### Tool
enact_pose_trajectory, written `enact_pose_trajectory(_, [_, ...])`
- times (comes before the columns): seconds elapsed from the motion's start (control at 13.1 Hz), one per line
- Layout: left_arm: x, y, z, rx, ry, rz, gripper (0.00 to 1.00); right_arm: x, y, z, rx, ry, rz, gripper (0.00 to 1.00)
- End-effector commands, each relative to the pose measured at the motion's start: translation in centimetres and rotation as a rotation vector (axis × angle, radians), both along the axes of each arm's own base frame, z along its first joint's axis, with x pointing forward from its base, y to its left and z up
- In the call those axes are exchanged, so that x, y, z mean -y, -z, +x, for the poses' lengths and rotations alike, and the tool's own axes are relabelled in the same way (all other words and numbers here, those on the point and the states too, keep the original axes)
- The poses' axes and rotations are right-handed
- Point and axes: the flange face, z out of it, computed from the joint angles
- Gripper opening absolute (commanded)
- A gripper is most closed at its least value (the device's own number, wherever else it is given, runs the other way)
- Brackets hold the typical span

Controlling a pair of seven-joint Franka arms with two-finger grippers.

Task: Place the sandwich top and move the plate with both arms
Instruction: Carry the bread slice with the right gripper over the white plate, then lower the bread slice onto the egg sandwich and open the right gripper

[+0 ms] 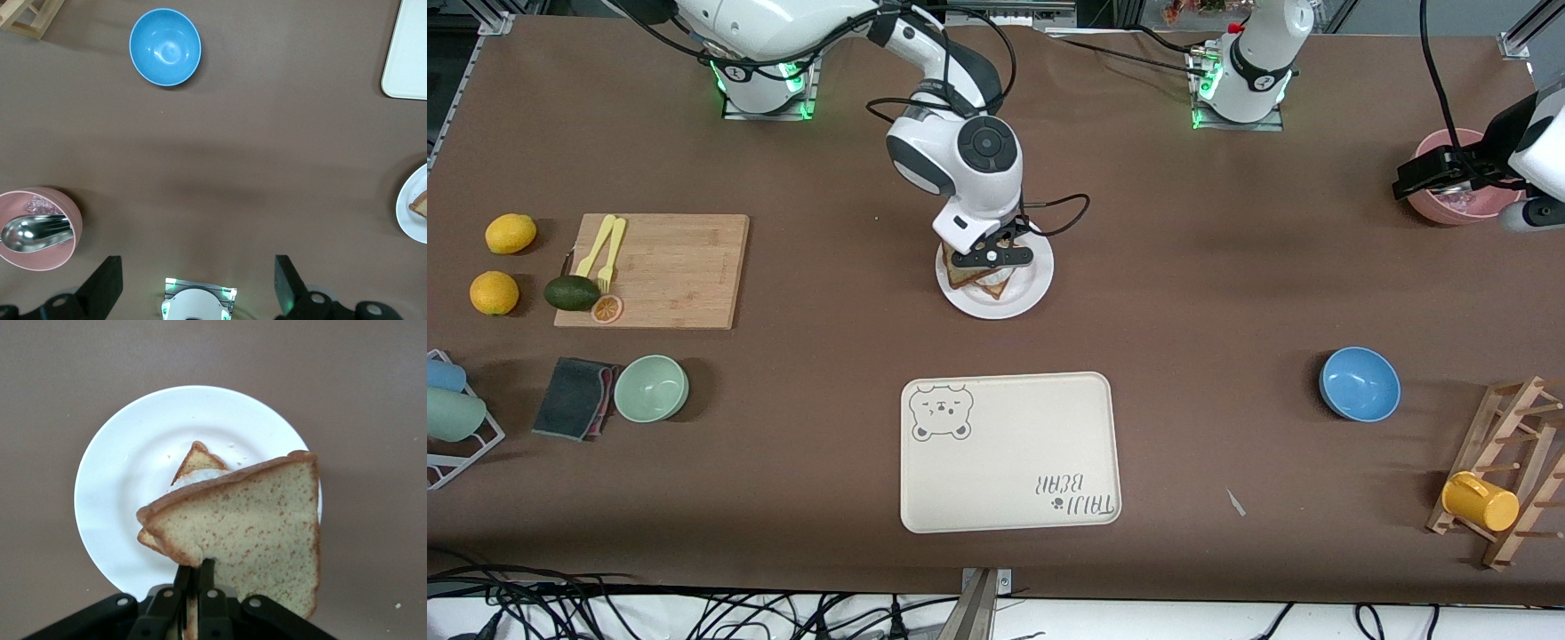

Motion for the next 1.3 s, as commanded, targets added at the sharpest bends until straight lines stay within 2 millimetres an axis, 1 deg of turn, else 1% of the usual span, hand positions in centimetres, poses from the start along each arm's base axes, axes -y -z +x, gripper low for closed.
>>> enact_pose_trajectory(0.0, [-0.1,-0.6,-0.1,-0.002,0.014,-0.03,1.0,-0.8,0.2,0.5,0.024,0.024,-0.023,0.0])
enact_pose_trajectory(0.08, [-0.1,-0.6,-0.1,-0.002,0.014,-0.03,1.0,-0.7,0.5,1.5,0.036,0.032,-0.025,0.0])
enact_pose_trajectory(0.15, [-0.1,-0.5,-0.1,-0.003,0.014,-0.03,1.0,-0.5,0.2,2.5,0.047,0.042,-0.019,0.0])
enact_pose_trajectory(0.31, [-0.1,-0.5,-0.1,-0.002,0.014,-0.03,1.0,-1.0,0.4,3.5,0.04,0.07,0.006,0.0])
enact_pose_trajectory(0.38, [-0.1,-0.5,-0.1,-0.002,0.014,-0.03,1.0,-1.5,0.6,3.1,0.034,0.082,0.004,0.0])
enact_pose_trajectory(0.61, [-0.2,-0.4,-0.1,-0.003,0.014,-0.03,1.0,-2.1,0.5,2.3,0.022,0.091,-0.001,0.0])
enact_pose_trajectory(0.84, [-0.5,-0.6,-0.1,0.003,0.014,-0.029,1.0,-1.8,0.8,2.1,0.006,0.087,-0.032,0.0])
enact_pose_trajectory(1.07, [-1.1,-0.6,-0.1,0.004,0.032,-0.038,1.0,-2.1,0.6,1.6,-0.003,0.085,-0.03,0.0])
enact_pose_trajectory(1.15, [-0.9,-0.6,-0.1,0.004,0.03,-0.041,1.0,-2.1,0.6,1.6,-0.001,0.085,-0.031,0.18])
enact_pose_trajectory(1.22, [-0.8,-0.7,-0.2,0.005,0.033,-0.042,1.0,-2.1,0.5,1.8,0.002,0.086,-0.03,0.6])
